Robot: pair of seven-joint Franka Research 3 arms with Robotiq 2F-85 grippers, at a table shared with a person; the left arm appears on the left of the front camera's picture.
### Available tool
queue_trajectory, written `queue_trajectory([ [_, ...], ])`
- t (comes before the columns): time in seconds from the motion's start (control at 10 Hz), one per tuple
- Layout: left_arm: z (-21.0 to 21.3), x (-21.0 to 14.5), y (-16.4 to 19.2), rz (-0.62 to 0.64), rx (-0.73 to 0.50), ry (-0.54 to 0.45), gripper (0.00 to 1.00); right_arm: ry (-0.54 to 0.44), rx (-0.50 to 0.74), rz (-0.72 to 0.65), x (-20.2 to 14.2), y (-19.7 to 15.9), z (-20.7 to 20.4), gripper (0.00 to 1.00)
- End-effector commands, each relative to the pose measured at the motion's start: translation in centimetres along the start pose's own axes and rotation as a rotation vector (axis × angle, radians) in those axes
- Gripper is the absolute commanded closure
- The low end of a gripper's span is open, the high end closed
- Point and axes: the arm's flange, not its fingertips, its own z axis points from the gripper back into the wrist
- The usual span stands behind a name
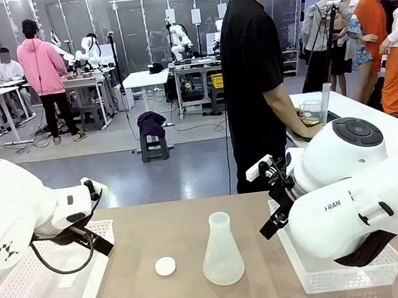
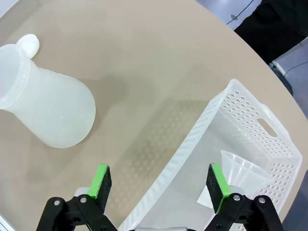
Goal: Prepare the solutions needed for the experiment.
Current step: Pick up the Plastic Funnel and insert it into the Big flask.
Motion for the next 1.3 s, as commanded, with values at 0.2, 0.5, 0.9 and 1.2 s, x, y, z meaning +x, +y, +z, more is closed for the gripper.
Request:
queue_trajectory([
  [0.2, 0.0, 0.01, -0.02, 0.0, 0.0, 0.0, 0.0, 0.0, 0.0, 0.0, 0.0, 0.0, 0.0, 0.0],
  [0.5, 0.0, 0.01, -0.02, 0.0, 0.0, 0.0, 0.0, 0.0, 0.0, 0.0, 0.0, 0.0, 0.0, 0.0],
  [0.9, 0.0, 0.01, -0.02, 0.0, 0.0, 0.0, 0.0, 0.0, 0.0, 0.0, 0.0, 0.0, 0.0, 0.0],
  [1.2, 0.0, 0.01, -0.02, 0.0, 0.0, 0.0, 0.0, 0.0, 0.0, 0.0, 0.0, 0.0, 0.0, 0.0],
])
